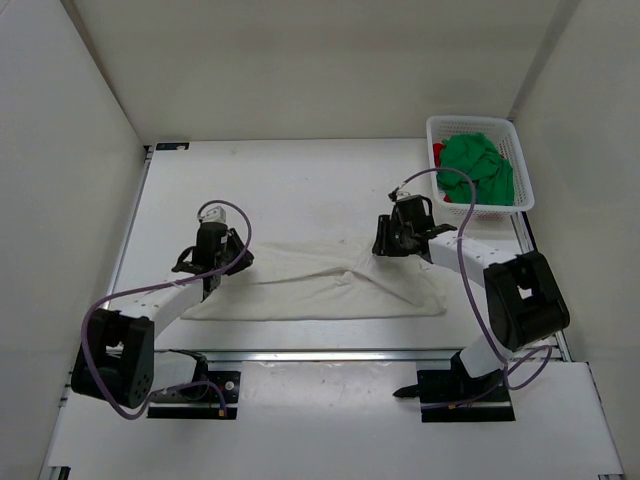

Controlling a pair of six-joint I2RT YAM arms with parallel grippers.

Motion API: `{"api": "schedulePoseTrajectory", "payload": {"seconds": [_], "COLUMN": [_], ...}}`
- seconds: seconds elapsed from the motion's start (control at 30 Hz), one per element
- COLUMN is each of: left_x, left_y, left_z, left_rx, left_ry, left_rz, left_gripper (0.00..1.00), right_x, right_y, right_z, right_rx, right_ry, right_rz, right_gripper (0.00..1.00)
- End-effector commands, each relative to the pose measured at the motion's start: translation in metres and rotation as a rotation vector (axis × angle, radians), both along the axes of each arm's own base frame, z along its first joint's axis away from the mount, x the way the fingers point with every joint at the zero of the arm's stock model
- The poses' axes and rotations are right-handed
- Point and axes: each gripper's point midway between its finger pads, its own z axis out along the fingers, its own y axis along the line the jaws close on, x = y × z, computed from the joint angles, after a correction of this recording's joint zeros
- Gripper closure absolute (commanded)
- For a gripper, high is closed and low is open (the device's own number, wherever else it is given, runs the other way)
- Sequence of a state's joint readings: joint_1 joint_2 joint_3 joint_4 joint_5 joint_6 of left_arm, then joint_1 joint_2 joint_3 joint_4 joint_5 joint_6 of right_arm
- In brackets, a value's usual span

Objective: Fold and stack the t-shirts
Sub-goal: Fold the other side of the tshirt into a rectangle

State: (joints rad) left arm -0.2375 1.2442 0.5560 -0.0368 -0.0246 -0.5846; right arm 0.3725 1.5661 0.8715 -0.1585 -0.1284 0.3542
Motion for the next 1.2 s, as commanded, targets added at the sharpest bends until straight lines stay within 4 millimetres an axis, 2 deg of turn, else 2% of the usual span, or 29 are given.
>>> {"api": "schedulePoseTrajectory", "payload": {"seconds": [0.0, 0.1, 0.13, 0.17, 0.23, 0.33, 0.43, 0.5, 0.53, 0.57, 0.63, 0.77, 0.9, 1.1, 1.17], "left_x": [0.001, -0.001, 0.000, -0.001, 0.000, 0.002, 0.003, 0.002, 0.003, 0.003, 0.002, 0.006, 0.007, 0.008, 0.009], "left_y": [-0.019, -0.030, -0.027, -0.029, -0.029, -0.029, -0.030, -0.030, -0.031, -0.029, -0.031, -0.033, -0.042, -0.049, -0.046], "left_z": [0.004, 0.001, 0.000, -0.002, 0.001, 0.007, 0.011, 0.012, 0.014, 0.013, 0.012, 0.019, 0.024, 0.029, 0.032], "left_rx": [-0.038, -0.050, -0.045, -0.047, -0.059, -0.068, -0.062, -0.057, -0.061, -0.057, -0.071, -0.074, -0.091, -0.108, -0.108], "left_ry": [-0.044, -0.037, -0.035, -0.028, -0.036, -0.052, -0.060, -0.062, -0.064, -0.064, -0.061, -0.068, -0.084, -0.089, -0.094], "left_rz": [-0.045, -0.071, -0.062, -0.068, -0.068, -0.066, -0.069, -0.074, -0.073, -0.070, -0.070, -0.073, -0.093, -0.105, -0.098], "left_gripper": [0.63, 0.63, 0.63, 0.63, 0.63, 0.63, 0.63, 0.63, 0.63, 0.62, 0.63, 0.62, 0.62, 0.63, 0.63], "right_x": [0.020, 0.020, 0.020, 0.019, 0.008, 0.002, 0.000, -0.007, -0.007, -0.014, -0.020, -0.054, -0.088, -0.112, -0.118], "right_y": [0.012, 0.012, 0.012, 0.015, 0.017, 0.019, 0.014, 0.013, 0.012, 0.008, 0.007, 0.013, 0.028, 0.048, 0.056], "right_z": [0.016, 0.007, 0.001, 0.004, 0.001, 0.005, 0.012, 0.014, 0.024, 0.019, 0.030, 0.025, 0.015, 0.016, 0.017], "right_rx": [0.024, 0.029, 0.030, 0.047, 0.064, 0.063, 0.061, 0.047, 0.051, 0.024, 0.011, -0.017, 0.000, 0.013, 0.035], "right_ry": [-0.093, -0.056, -0.041, -0.042, -0.027, -0.038, -0.034, -0.032, -0.049, -0.028, -0.050, -0.001, 0.056, 0.072, 0.073], "right_rz": [0.037, 0.052, 0.054, 0.060, 0.064, 0.076, 0.049, 0.042, 0.031, 0.018, -0.004, 0.019, 0.056, 0.075, 0.091], "right_gripper": [0.67, 0.65, 0.65, 0.65, 0.67, 0.78, 0.94, 0.98, 0.99, 1.00, 1.00, 1.00, 0.99, 1.00, 0.97]}}
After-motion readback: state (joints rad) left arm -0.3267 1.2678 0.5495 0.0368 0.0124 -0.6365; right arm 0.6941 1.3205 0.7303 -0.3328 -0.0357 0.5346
